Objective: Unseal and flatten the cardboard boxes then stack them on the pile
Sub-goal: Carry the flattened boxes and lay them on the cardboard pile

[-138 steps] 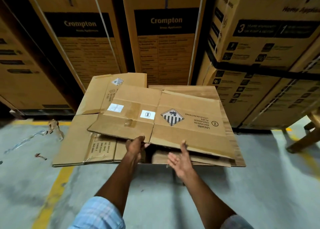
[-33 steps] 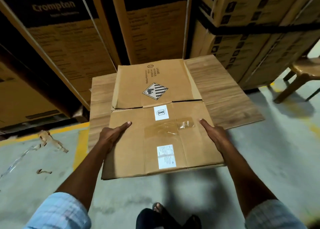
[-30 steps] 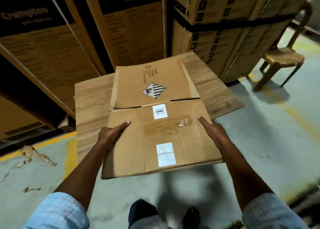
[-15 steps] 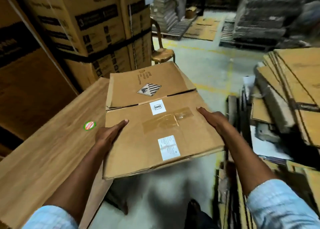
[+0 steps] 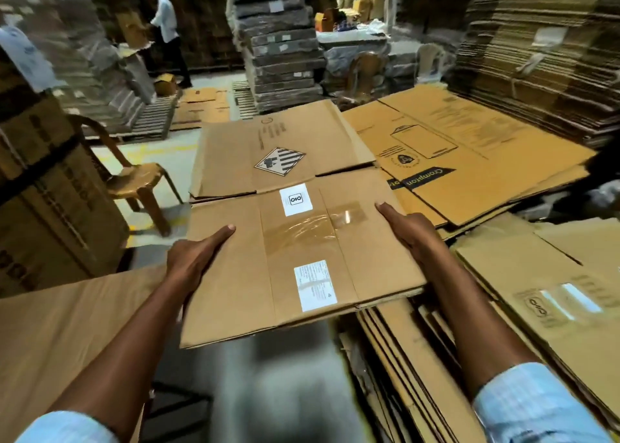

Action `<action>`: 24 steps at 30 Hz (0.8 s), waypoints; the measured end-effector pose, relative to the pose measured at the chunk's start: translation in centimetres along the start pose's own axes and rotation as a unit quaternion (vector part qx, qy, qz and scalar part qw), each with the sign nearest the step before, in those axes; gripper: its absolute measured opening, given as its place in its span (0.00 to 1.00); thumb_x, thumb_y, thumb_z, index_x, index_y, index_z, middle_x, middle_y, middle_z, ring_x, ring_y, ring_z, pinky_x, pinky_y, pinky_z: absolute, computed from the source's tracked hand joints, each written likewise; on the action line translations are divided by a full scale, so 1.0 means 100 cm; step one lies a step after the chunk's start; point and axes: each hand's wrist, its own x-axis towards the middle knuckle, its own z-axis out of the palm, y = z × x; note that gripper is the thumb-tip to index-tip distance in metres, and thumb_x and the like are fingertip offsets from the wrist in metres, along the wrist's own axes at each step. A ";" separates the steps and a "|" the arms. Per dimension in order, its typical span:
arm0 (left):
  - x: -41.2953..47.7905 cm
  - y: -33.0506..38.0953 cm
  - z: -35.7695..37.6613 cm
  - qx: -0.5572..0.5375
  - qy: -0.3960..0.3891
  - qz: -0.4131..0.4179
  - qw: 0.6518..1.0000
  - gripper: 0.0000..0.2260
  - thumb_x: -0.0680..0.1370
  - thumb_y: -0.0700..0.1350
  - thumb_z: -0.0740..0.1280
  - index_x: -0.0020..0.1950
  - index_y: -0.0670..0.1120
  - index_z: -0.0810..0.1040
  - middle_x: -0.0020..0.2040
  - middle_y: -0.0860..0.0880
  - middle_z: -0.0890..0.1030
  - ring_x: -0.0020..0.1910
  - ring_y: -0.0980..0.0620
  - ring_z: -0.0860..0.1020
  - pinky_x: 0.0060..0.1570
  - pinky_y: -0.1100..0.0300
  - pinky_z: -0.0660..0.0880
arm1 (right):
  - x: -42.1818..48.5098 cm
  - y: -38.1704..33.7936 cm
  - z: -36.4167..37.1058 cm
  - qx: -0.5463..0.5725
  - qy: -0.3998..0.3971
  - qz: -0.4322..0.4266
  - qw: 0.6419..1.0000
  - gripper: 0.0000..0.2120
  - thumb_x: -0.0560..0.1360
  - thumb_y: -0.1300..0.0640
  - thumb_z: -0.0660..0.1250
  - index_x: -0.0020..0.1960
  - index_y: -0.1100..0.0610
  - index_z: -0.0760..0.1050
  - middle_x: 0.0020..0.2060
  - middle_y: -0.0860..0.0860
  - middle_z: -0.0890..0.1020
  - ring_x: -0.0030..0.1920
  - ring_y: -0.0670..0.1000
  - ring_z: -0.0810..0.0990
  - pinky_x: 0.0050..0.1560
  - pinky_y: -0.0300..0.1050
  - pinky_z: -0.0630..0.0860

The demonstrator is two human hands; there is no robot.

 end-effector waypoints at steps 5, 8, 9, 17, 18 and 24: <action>0.005 0.078 0.096 0.064 -0.081 0.094 0.990 0.43 0.50 0.78 0.77 0.44 0.42 0.82 0.43 0.44 0.84 0.43 0.44 0.82 0.44 0.53 0.79 | 0.000 0.020 -0.065 0.078 0.115 0.033 0.990 0.41 0.61 0.24 0.72 0.53 0.60 0.82 0.49 0.52 0.85 0.48 0.56 0.84 0.56 0.54 0.82; 0.001 0.118 0.155 0.084 -0.156 0.153 0.972 0.29 0.60 0.70 0.80 0.37 0.47 0.76 0.41 0.45 0.80 0.43 0.45 0.79 0.46 0.52 0.77 | -0.007 0.034 -0.096 0.106 0.199 0.061 0.972 0.43 0.62 0.22 0.70 0.55 0.60 0.82 0.50 0.52 0.86 0.47 0.56 0.85 0.52 0.51 0.82; 0.002 0.129 0.174 0.082 -0.180 0.168 0.966 0.27 0.60 0.68 0.81 0.37 0.48 0.76 0.41 0.47 0.81 0.42 0.46 0.79 0.48 0.51 0.79 | -0.012 0.039 -0.104 0.115 0.220 0.074 0.966 0.40 0.62 0.23 0.70 0.52 0.58 0.83 0.47 0.52 0.86 0.45 0.56 0.85 0.49 0.51 0.83; -0.020 0.160 0.315 0.077 -0.354 0.202 0.910 0.34 0.56 0.68 0.83 0.51 0.46 0.85 0.48 0.51 0.86 0.46 0.51 0.84 0.51 0.54 0.82 | -0.056 0.089 -0.147 0.182 0.366 0.142 0.902 0.34 0.64 0.24 0.69 0.53 0.52 0.83 0.45 0.50 0.87 0.45 0.56 0.86 0.52 0.54 0.83; -0.029 0.161 0.332 0.084 -0.374 0.207 0.900 0.36 0.56 0.68 0.83 0.53 0.46 0.86 0.48 0.50 0.86 0.47 0.51 0.84 0.52 0.53 0.82 | -0.061 0.097 -0.152 0.189 0.383 0.151 0.891 0.34 0.64 0.23 0.69 0.53 0.51 0.82 0.45 0.50 0.87 0.45 0.56 0.86 0.53 0.57 0.83; -0.086 0.163 0.441 0.112 -0.468 0.263 0.836 0.36 0.56 0.71 0.81 0.54 0.48 0.86 0.47 0.52 0.87 0.46 0.51 0.85 0.53 0.51 0.82 | -0.077 0.146 -0.194 0.212 0.465 0.185 0.839 0.38 0.62 0.20 0.67 0.53 0.52 0.79 0.47 0.53 0.85 0.47 0.59 0.84 0.52 0.63 0.82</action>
